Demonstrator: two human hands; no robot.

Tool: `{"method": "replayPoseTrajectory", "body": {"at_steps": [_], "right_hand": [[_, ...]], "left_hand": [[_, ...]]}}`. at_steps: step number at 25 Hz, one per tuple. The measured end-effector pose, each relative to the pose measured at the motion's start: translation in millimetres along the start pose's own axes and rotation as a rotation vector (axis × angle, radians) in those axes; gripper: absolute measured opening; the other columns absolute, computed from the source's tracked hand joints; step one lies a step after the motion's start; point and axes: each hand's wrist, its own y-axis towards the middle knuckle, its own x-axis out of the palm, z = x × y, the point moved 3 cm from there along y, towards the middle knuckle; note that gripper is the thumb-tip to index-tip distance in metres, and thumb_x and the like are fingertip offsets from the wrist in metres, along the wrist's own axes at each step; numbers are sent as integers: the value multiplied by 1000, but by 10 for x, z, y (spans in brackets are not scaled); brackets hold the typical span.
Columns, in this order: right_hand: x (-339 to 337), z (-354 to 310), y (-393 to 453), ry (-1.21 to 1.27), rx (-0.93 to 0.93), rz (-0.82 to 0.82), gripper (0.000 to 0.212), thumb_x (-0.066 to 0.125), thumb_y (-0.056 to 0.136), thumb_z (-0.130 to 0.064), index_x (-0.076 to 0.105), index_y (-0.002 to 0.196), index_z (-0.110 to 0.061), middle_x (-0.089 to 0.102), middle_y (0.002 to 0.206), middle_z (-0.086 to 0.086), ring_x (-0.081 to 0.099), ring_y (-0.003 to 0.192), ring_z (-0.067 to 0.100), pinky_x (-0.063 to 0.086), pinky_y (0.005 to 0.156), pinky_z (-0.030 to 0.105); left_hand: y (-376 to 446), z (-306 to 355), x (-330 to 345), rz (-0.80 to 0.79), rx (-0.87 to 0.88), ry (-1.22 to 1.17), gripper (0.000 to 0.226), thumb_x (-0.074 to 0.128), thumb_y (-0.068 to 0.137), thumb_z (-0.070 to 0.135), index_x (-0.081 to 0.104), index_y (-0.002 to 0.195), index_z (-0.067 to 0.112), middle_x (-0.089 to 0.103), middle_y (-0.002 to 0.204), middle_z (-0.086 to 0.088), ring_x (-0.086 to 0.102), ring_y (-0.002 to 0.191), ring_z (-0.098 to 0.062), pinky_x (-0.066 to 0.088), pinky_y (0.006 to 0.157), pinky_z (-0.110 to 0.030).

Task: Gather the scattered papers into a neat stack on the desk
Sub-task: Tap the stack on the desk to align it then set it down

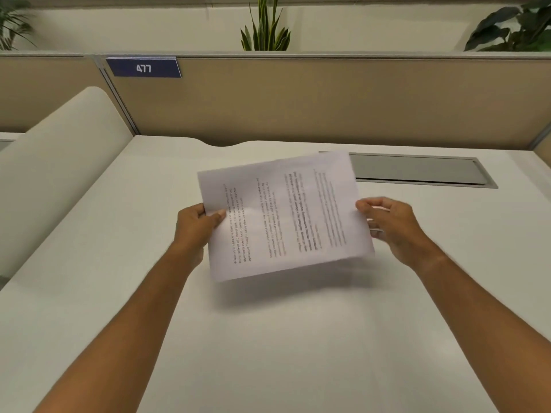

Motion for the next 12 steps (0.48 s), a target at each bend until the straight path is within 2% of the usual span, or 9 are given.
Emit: {"method": "replayPoseTrajectory", "body": {"at_steps": [3, 5, 7, 9, 12], "right_hand": [[181, 190, -166, 243, 220, -85, 20, 74, 86, -28, 71, 94, -10, 74, 93, 11, 73, 80, 23, 60, 75, 34], [458, 259, -246, 322, 191, -139, 19, 73, 87, -20, 70, 100, -7, 75, 102, 10, 74, 90, 26, 60, 79, 35], [689, 212, -264, 378, 118, -99, 20, 70, 90, -10, 69, 109, -4, 76, 108, 9, 74, 95, 25, 61, 73, 32], [709, 93, -224, 360, 65, -29, 21, 68, 89, -3, 69, 110, -2, 77, 106, 10, 75, 94, 24, 61, 70, 31], [475, -152, -149, 217, -5, -118, 23, 67, 88, -1, 69, 111, -1, 78, 101, 6, 76, 89, 19, 60, 67, 28]], "left_hand": [[-156, -99, 43, 80, -107, -205, 18, 61, 92, 1, 66, 106, 11, 73, 103, -3, 70, 90, -22, 56, 82, -39], [-314, -161, 226, 104, -131, -334, 18, 59, 93, 0, 65, 105, 11, 72, 103, -3, 69, 93, -23, 56, 85, -39], [-468, -203, 379, 80, -137, -421, 18, 58, 94, 0, 66, 101, 14, 73, 104, -3, 70, 94, -21, 58, 81, -36], [-560, -252, 378, 2, -133, -430, 20, 59, 93, 0, 66, 105, 15, 74, 105, -2, 71, 93, -20, 60, 77, -34], [-562, -270, 117, -236, -103, -397, 27, 67, 85, 10, 67, 111, 13, 74, 108, -4, 71, 94, -24, 59, 73, -34]]}}
